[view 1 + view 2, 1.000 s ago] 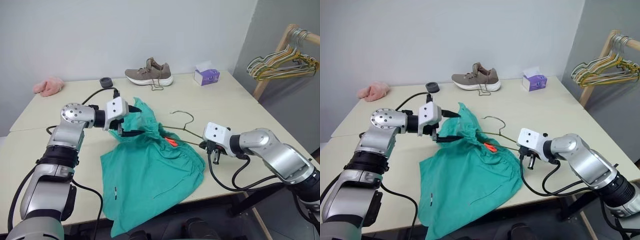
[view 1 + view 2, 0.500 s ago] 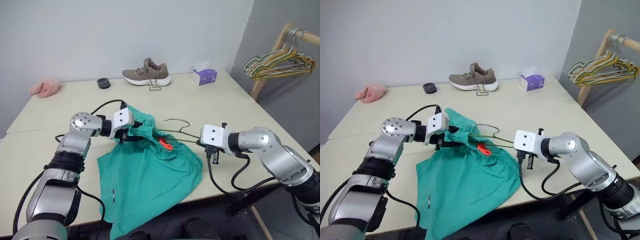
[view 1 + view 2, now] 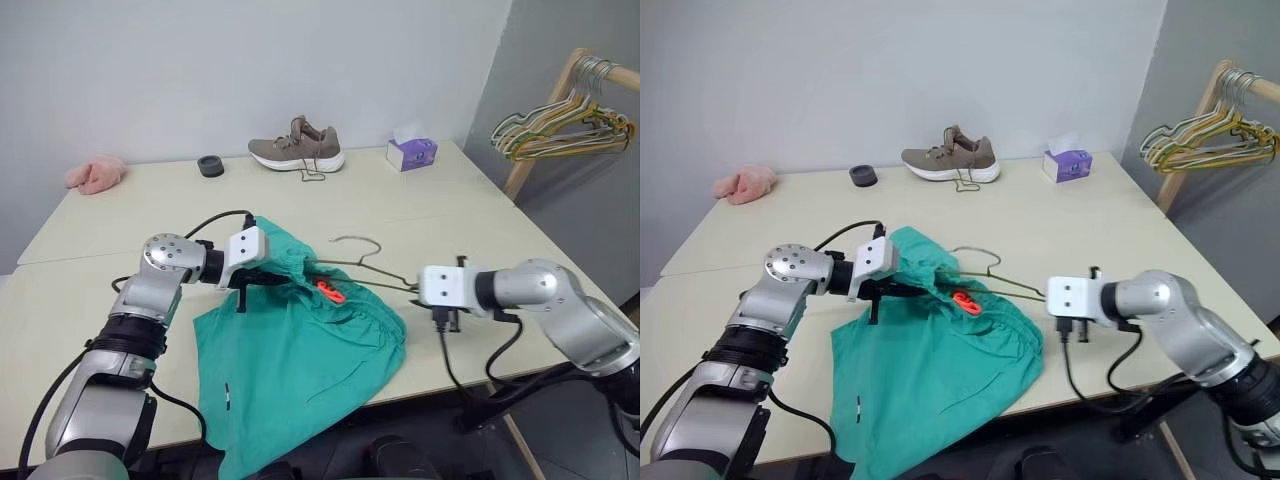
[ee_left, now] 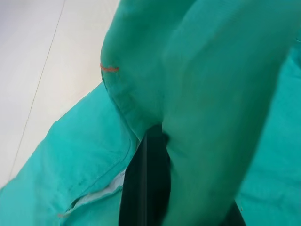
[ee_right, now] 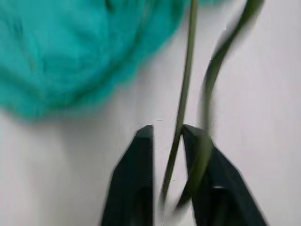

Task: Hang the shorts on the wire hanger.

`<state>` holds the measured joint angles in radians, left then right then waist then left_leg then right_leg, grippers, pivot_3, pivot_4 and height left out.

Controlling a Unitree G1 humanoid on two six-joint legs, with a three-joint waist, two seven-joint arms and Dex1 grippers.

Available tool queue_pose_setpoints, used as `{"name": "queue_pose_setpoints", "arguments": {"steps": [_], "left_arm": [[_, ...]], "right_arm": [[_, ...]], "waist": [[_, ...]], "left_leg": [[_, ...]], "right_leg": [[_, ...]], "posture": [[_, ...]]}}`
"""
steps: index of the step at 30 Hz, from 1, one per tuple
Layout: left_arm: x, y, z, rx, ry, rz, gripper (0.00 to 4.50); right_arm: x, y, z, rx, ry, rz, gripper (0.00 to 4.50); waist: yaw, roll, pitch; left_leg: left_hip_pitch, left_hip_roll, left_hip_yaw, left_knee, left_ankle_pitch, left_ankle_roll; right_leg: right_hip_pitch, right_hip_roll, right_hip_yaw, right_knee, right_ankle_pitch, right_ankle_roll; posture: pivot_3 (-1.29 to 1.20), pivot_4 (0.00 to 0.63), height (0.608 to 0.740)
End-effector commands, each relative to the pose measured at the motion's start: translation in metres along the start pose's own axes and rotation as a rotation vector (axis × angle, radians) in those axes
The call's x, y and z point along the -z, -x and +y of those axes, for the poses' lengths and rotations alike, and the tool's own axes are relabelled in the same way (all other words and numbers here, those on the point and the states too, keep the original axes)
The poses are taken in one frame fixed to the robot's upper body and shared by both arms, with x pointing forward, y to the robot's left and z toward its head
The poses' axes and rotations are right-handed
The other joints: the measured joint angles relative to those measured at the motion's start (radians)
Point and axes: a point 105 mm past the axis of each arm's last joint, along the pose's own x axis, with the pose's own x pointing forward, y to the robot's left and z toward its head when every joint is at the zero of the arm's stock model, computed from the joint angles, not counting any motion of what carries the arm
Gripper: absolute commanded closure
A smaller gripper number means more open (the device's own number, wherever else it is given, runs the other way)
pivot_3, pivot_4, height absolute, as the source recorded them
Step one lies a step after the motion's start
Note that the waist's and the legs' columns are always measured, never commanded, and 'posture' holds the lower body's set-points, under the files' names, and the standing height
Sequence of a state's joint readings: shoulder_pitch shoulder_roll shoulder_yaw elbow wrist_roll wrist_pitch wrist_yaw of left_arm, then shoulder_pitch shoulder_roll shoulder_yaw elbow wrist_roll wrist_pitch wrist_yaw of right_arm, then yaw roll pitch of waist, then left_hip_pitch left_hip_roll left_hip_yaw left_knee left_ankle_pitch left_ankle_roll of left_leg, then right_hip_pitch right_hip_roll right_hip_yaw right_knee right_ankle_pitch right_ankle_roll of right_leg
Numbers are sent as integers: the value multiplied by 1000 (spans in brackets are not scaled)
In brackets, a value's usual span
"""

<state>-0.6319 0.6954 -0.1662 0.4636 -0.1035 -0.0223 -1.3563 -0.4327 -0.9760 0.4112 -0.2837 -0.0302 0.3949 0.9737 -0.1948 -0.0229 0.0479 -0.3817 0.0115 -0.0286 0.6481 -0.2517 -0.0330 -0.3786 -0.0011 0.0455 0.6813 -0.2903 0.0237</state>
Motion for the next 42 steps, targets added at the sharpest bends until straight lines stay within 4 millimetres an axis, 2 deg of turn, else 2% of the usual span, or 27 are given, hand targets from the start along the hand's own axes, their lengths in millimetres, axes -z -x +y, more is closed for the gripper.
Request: {"name": "queue_pose_setpoints", "arguments": {"steps": [1, 5, 7, 8, 11, 14, 18, 25, 28, 32, 35, 38, 39, 42], "left_arm": [[-3, 14, 6, -34, 11, 2, 4500], [2, 17, 7, -53, 33, 23, 4500], [3, 17, 9, -75, 40, 19, 4500], [2, 17, 10, -82, 54, 8, 4500], [-8, 15, 11, -88, 85, -40, 4500], [-15, 14, 13, -95, 90, -64, 4500], [-23, 17, 14, -104, 107, -92, 4500], [-28, 20, 13, -107, 135, -116, 4500], [-28, 22, 14, -120, 143, -122, 4500], [-28, 26, 16, -147, 155, -128, 4500], [-26, 27, 16, -159, 165, -129, 4500], [-26, 27, 13, -170, 201, -156, 4500], [-27, 27, 12, -173, 213, -165, 4500], [-29, 29, 10, -181, 254, -197, 4500]], "right_arm": [[37, 23, -19, 85, -44, 105, 2394], [71, 44, -17, 91, -187, 185, 932], [77, 49, -9, 69, -274, 176, 270], [71, 45, -2, 59, -344, 126, 19], [30, 19, 28, -46, -594, -93, 19], [0, -4, 39, -56, -799, -205, 19], [-19, -28, 38, -20, -1005, -267, 19], [-44, -57, 37, -46, -1153, -301, 19], [-47, -60, 36, -35, -1168, -298, 653], [-33, -63, 34, 51, -1130, -229, 2081], [-24, -61, 22, 128, -1154, -228, 3115], [-18, -55, 2, 227, -1162, -265, 4220], [-17, -53, -4, 252, -1163, -276, 4468], [-14, -48, -15, 291, -1145, -298, 4468]], "waist": [[0, 0, 0], [-1, 0, 0], [-1, 0, 0], [-1, 0, 0], [-6, -1, -1], [-10, -1, -1], [-5, 0, -1], [1, 0, -2], [0, 0, -2], [0, 0, -2], [0, 0, -2], [0, 0, -2], [0, 0, -2], [-1, 0, -2]], "left_leg": [[0, 0, 0, 0, 0, 0], [1, 1, 1, 0, 0, 0], [1, 1, 0, -1, 0, 0], [1, 1, -1, -1, 0, 0], [2, 2, -1, 0, 0, 0], [2, 4, -4, -1, 0, 0], [1, 2, -4, 0, 0, 0], [0, 0, -4, 1, 0, 0], [0, 1, -5, 0, 0, 0], [0, 0, -4, 1, 0, 0], [0, 0, -4, 0, 0, 0], [0, 1, -4, 0, 0, 0], [0, 1, -4, 0, 0, 0], [0, 1, -4, 0, 0, 0]], "right_leg": [[0, 0, 0, 0, 0, 0], [0, 0, 0, 1, 0, 0], [0, 1, 0, 1, 0, 0], [1, 1, 0, 1, 0, 0], [1, 1, 0, 1, 0, 0], [2, 1, -1, 1, 0, 0], [2, 1, -1, 2, 0, 0], [2, 0, -2, 1, 0, 0], [1, 0, -2, 2, 0, 0], [1, 1, -2, 1, 0, 0], [1, 1, -1, 1, 0, 0], [1, 1, -1, 1, 0, 0], [1, 1, -1, 1, 0, 0], [1, 1, -1, 1, 0, 0]], "posture": [[-200, 0, 740], [-200, 0, 740], [-202, 0, 740], [-206, 0, 740], [-214, 0, 740], [-214, 0, 740], [-208, 0, 740], [-191, 0, 740], [-191, 0, 740], [-181, 0, 740], [-180, 0, 740], [-184, 0, 740], [-184, 0, 740], [-183, 0, 740]]}}
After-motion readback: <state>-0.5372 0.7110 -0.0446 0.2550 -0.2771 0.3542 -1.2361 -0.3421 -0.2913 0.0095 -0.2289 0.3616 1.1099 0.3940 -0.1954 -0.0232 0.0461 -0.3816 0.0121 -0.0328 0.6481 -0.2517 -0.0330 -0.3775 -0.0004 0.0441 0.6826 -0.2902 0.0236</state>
